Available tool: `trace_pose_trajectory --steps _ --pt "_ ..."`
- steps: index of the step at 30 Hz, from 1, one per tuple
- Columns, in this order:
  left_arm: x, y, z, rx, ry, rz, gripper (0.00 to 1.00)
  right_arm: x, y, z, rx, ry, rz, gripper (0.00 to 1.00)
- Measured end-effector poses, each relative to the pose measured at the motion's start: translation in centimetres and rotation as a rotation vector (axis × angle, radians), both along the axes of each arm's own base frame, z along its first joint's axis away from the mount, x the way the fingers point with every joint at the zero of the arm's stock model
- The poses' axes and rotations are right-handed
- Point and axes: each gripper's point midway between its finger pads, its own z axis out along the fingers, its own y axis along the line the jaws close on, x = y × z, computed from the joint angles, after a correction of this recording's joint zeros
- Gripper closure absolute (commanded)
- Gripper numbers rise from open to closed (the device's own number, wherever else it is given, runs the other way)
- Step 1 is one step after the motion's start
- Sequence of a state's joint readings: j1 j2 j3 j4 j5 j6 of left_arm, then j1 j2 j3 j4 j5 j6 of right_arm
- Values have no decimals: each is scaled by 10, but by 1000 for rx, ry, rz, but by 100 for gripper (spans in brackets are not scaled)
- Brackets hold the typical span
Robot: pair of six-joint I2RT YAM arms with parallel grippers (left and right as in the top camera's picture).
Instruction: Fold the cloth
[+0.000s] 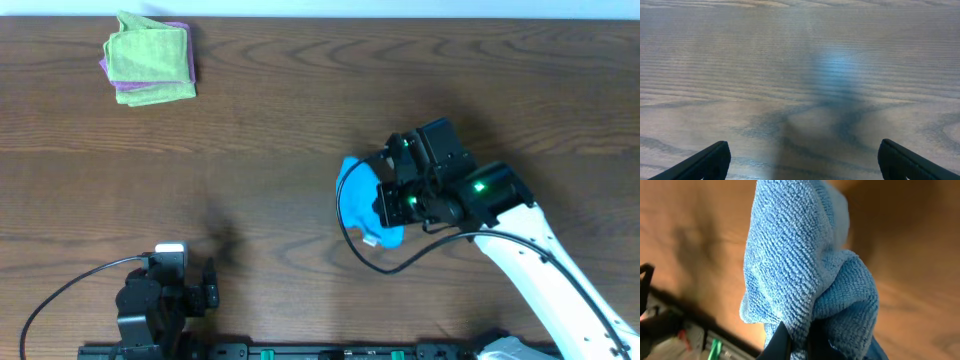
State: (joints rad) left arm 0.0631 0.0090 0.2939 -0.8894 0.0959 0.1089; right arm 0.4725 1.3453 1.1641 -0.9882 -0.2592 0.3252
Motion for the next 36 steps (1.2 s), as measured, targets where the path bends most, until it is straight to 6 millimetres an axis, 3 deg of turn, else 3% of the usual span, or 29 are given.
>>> trace_pose_trajectory --steps 7,10,12,13,15,16,19,23,28,33,36 --pt "0 0 0 0 0 0 5 39 -3 -51 -126 17 -44 99" --pt "0 0 0 0 0 0 5 67 -9 -51 -152 -76 -93 99" --pt "0 0 0 0 0 -1 4 103 -17 -37 -152 -217 -161 95" --pt "0 0 0 0 0 0 5 120 -23 -29 -154 -286 -199 76" --pt "0 0 0 0 0 0 5 168 -38 -7 -151 -468 -294 9" --pt "0 0 0 0 0 0 5 187 -45 0 -159 -534 -335 1" --pt "0 0 0 0 0 -1 5 223 -67 2 -214 -653 -438 1" --pt "0 0 0 0 0 0 4 227 -88 -12 -327 -649 -491 1" --pt "0 0 0 0 0 0 5 204 -100 10 -386 -612 -490 1" --pt "0 0 0 0 0 0 5 182 -83 22 -296 -550 -402 1" --pt "0 0 0 0 0 -1 4 188 -66 3 -245 -512 -345 1"
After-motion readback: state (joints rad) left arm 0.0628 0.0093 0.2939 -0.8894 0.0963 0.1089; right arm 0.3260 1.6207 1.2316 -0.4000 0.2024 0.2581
